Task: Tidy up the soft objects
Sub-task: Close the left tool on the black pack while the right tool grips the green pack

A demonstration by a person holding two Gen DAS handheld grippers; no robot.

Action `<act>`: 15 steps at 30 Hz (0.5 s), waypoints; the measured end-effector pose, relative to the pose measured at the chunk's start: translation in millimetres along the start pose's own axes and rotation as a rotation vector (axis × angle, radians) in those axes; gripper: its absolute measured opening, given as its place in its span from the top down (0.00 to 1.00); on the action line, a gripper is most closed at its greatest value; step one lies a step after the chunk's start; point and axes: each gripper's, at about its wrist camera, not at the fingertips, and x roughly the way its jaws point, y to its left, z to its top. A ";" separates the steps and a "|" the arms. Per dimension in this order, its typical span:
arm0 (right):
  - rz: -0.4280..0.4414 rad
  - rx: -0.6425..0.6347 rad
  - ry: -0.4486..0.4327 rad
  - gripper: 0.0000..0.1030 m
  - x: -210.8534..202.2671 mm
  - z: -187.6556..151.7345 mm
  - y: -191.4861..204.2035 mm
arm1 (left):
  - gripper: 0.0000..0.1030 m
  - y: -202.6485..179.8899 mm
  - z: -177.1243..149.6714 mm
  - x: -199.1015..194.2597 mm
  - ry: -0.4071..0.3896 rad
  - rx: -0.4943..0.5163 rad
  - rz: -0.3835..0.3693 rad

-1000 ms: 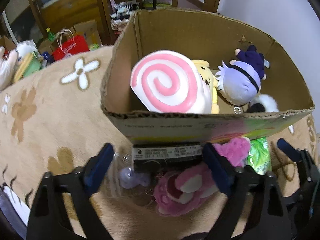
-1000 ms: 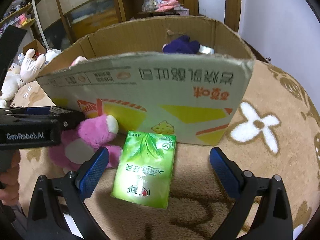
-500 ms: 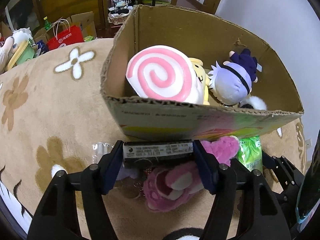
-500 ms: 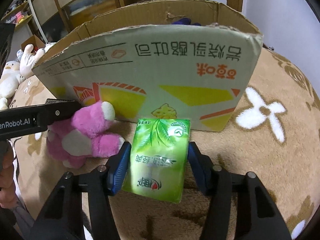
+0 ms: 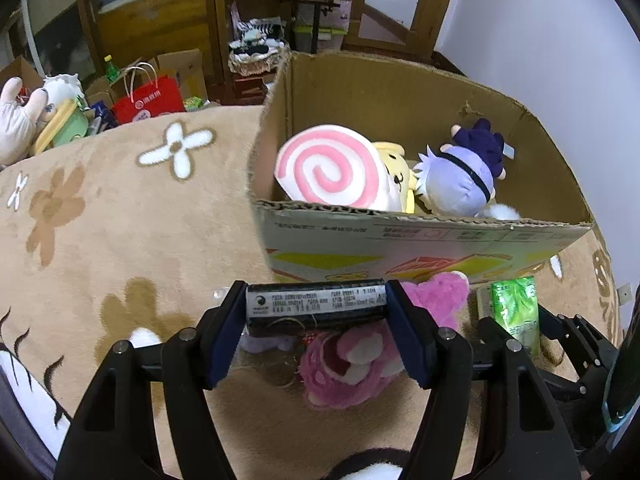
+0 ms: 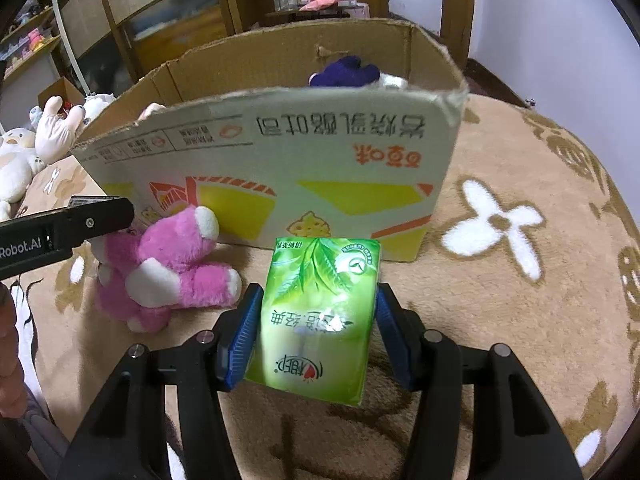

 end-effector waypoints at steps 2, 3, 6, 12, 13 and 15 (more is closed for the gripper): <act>-0.003 -0.002 -0.009 0.42 -1.8 -0.1 5.8 | 0.35 1.2 -1.0 -5.4 -0.015 -0.002 0.011; -0.005 -0.002 -0.012 0.42 -2.8 -0.1 8.3 | 0.35 1.5 -2.5 -8.8 -0.023 -0.002 0.015; -0.009 -0.007 -0.033 0.42 -8.8 -1.8 14.8 | 0.35 3.6 -4.6 -18.1 -0.045 -0.008 0.022; -0.039 -0.026 -0.092 0.42 -33.2 -4.7 19.1 | 0.35 3.6 -7.6 -36.1 -0.100 0.010 0.041; -0.042 -0.027 -0.103 0.42 -38.1 -4.5 19.3 | 0.35 2.5 -8.6 -40.0 -0.111 0.015 0.042; -0.046 -0.027 -0.127 0.42 -46.4 -4.1 19.5 | 0.35 0.2 -10.2 -48.0 -0.131 0.024 0.047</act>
